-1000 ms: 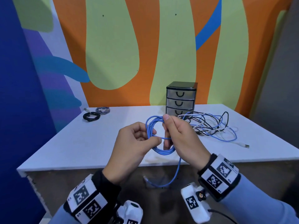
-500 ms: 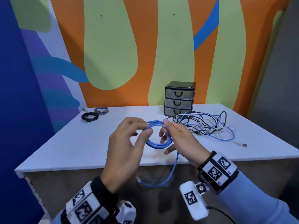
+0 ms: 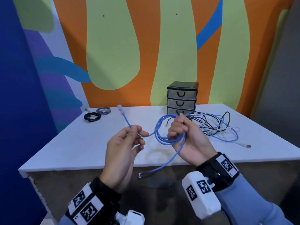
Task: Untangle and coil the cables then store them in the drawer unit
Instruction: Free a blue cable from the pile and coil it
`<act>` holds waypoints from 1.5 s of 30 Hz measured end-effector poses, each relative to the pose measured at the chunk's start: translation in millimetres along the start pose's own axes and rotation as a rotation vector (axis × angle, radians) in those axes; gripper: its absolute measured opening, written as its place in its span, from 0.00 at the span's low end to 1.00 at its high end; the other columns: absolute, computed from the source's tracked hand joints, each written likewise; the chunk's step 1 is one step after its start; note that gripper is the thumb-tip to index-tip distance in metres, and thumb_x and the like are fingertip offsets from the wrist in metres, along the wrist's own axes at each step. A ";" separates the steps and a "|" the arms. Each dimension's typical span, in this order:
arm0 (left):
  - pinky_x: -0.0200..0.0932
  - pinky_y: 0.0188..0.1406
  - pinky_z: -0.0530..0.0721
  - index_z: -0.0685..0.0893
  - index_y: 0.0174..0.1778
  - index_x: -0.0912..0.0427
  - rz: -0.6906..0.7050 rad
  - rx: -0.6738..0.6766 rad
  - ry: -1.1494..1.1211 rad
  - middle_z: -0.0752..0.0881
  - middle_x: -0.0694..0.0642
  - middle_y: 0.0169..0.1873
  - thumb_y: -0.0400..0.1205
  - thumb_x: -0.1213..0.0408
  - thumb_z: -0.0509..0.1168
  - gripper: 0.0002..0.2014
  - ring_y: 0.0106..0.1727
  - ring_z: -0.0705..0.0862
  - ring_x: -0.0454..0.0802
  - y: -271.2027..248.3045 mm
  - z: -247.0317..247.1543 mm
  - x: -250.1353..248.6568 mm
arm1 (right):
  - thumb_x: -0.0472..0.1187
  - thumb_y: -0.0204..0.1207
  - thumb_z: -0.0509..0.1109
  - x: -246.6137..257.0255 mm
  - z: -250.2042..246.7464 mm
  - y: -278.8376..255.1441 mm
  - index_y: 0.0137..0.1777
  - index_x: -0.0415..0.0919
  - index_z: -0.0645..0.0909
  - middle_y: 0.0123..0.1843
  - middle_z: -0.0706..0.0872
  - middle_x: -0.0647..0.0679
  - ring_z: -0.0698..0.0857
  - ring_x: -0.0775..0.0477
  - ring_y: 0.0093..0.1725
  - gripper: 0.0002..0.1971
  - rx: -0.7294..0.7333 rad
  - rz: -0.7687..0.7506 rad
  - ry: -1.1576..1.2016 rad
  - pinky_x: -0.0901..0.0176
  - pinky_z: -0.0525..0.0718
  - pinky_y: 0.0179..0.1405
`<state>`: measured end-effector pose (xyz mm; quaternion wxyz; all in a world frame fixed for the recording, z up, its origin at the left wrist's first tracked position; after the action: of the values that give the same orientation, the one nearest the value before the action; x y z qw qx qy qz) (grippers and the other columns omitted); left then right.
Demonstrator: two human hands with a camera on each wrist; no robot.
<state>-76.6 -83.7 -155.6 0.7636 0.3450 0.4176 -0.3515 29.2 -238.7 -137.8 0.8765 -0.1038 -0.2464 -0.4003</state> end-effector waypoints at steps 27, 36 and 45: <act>0.54 0.67 0.83 0.94 0.47 0.50 0.727 0.437 0.828 0.84 0.44 0.66 0.83 0.58 0.78 0.02 0.69 0.85 0.50 -17.7 23.1 -5.7 | 0.48 0.78 0.74 -25.7 30.3 -12.5 0.66 0.38 0.91 0.71 0.90 0.42 0.84 0.45 0.76 0.21 0.038 -0.095 -0.164 0.44 0.75 0.83; 0.55 0.44 0.89 0.91 0.47 0.57 0.628 0.316 0.590 0.92 0.50 0.41 0.85 0.68 0.75 0.03 0.42 0.89 0.57 -3.5 19.2 -6.0 | 0.54 0.90 0.61 -26.1 20.9 -26.0 0.67 0.20 0.85 0.74 0.83 0.26 0.83 0.34 0.77 0.32 0.113 0.037 -0.039 0.47 0.79 0.79; 0.46 0.50 0.93 0.87 0.48 0.69 0.118 0.187 -0.133 0.84 0.60 0.39 0.80 0.65 0.71 0.09 0.31 0.84 0.48 6.1 15.8 -19.1 | 0.56 0.84 0.73 -23.0 8.6 -12.1 0.64 0.38 0.90 0.53 0.90 0.43 0.88 0.48 0.54 0.21 -0.158 -0.171 -0.661 0.46 0.87 0.60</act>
<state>-73.0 -88.7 -130.8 0.7733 0.4147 0.3104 -0.3655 4.2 -228.4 -142.5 0.7018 -0.2742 -0.4930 -0.4350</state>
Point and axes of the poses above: each hand's wrist, its own y-axis towards the middle knuckle, its own z-axis out of the palm, x = y × z, the point moved 2 cm from there along y, towards the middle knuckle
